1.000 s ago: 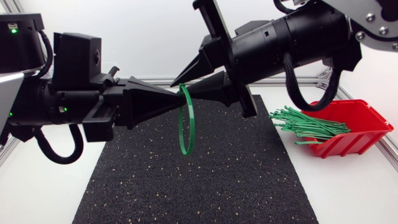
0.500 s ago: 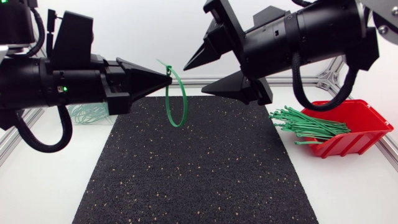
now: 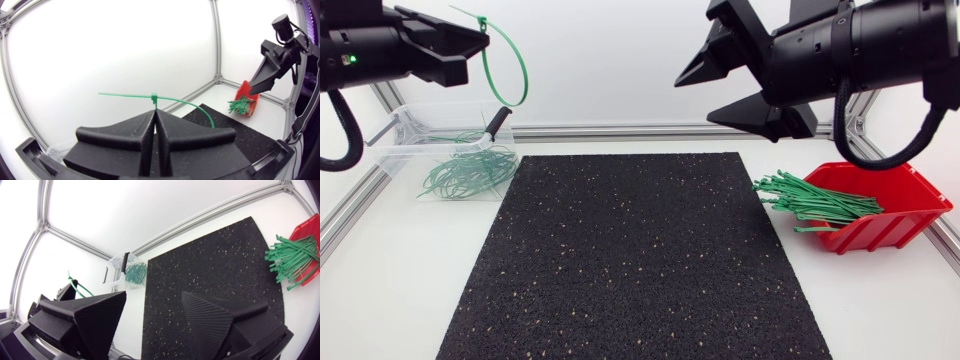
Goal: Take a green cable tie from the red box, thread the tail through the head to close it, then place it in the transparent bin on the left.
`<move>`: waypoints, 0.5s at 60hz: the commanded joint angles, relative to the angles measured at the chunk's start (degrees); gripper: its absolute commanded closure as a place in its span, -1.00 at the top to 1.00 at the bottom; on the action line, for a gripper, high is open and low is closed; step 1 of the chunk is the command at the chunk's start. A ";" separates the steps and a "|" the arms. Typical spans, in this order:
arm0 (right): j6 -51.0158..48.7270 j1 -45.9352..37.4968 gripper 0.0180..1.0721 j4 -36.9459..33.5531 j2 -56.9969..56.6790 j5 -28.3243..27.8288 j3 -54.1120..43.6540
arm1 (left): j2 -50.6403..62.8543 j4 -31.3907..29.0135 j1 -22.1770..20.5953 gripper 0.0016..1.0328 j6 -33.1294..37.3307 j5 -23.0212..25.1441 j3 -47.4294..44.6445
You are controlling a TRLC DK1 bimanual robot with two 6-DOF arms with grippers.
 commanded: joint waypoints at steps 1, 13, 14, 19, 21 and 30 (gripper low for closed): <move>-4.76 -2.01 0.84 0.62 -1.02 1.60 -1.64 | 2.73 1.65 3.95 -0.93 2.94 -0.96 2.48; -11.35 -7.54 0.86 2.20 -2.52 4.06 -1.73 | 10.12 5.69 11.34 -0.93 4.79 -2.45 5.38; -11.88 -7.89 0.86 2.20 -2.61 4.06 -1.73 | 10.82 5.96 11.78 -0.93 4.79 -2.45 5.64; -14.34 -9.13 0.86 3.96 -3.22 5.12 -2.78 | 13.28 10.00 13.36 -0.93 5.58 -4.56 5.46; -15.31 -9.39 0.86 4.58 -3.57 5.47 -3.31 | 14.42 11.58 13.97 -0.93 5.75 -5.44 5.55; -18.21 -10.62 0.86 6.60 -4.72 7.23 -5.24 | 20.40 16.42 16.26 -0.93 7.51 -8.52 6.78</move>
